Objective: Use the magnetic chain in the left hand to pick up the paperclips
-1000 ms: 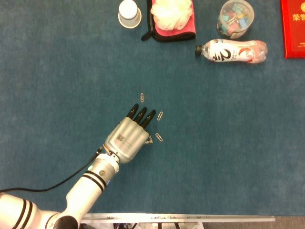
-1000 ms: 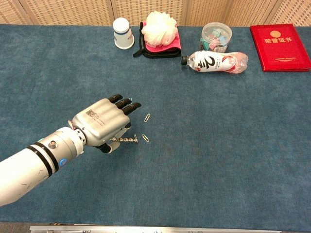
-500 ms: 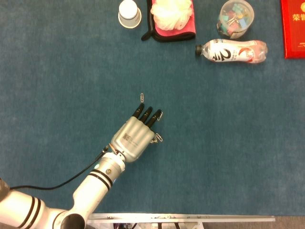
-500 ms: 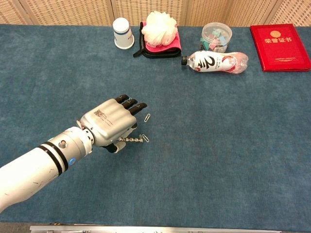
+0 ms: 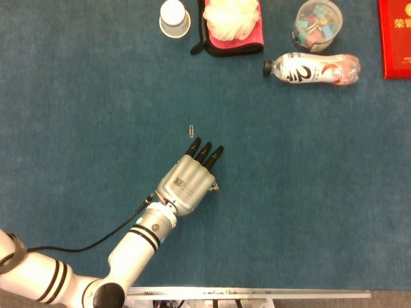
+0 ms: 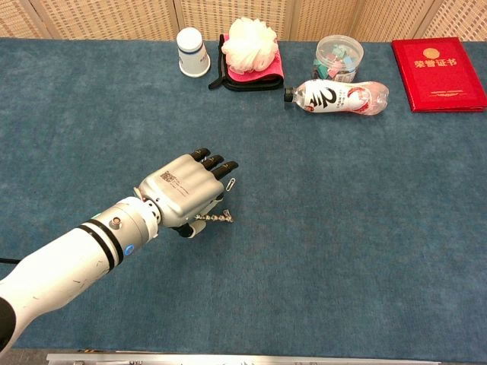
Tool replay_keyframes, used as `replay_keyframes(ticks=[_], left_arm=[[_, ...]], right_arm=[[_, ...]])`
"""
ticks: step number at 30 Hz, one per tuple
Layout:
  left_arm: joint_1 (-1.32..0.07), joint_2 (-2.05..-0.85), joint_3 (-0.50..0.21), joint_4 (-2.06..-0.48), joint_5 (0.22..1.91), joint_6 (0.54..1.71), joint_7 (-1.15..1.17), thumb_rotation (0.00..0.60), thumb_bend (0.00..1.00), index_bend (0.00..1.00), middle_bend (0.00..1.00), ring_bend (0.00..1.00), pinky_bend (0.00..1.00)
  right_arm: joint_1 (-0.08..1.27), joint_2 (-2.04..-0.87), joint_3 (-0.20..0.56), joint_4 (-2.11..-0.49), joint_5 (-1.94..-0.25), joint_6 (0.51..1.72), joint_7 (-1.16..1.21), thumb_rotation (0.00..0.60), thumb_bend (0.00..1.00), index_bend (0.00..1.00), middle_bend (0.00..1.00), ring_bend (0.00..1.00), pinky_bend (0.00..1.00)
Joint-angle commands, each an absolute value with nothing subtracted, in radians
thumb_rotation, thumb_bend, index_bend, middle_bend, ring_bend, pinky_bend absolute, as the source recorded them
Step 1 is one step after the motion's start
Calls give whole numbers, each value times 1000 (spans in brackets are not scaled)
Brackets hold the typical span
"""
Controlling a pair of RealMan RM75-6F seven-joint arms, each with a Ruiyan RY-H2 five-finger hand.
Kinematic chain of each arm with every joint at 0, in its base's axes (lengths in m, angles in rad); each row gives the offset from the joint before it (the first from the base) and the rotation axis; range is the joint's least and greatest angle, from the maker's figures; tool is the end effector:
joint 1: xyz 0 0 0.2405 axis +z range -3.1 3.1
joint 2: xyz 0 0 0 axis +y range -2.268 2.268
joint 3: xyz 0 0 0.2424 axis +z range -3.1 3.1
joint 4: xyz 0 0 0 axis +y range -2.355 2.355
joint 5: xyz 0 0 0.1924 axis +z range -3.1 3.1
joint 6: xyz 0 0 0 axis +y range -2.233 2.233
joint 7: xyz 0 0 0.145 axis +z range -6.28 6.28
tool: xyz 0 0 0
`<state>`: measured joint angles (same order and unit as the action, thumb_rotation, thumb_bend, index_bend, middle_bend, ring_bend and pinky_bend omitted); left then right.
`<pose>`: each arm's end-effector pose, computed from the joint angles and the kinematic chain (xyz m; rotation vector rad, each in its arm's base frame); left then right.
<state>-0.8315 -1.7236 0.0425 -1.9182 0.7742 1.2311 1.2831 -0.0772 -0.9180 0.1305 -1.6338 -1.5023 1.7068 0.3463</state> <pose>-0.0786 0.2116 -0.0583 -2.2571 -0.5261 -0.4878 -0.2964 -0.1422 0.2656 1.1227 -0.8466 1.1276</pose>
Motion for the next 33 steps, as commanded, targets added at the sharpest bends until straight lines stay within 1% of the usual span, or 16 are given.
replay_keyframes(ticks=[1,9,19,33], left_arm=[[-838,-1731,42,-1912,767,1233,1284,600,370,665,0,0,55],[-848,-1722,37,-1914,767,1250,1269,600,371,665,0,0,55],[-866,-1688,-4,-1905,744,1255,1231,600,371,666,0,0,55],[-898,-1716,-30,-1837,677,1240,1215,600,371,667,0,0,55]], right_arm=[[-77,-918,130,-1634,-1502,1705,347,600,0,28,79,58,329],[-77,-917,132,-1633,-1499,1702,354,600,0,28,80,58,329],[-77,-917,133,-1633,-1497,1701,353,600,0,28,79,58,330],[-77,-915,137,-1632,-1490,1698,361,600,0,28,80,58,329]])
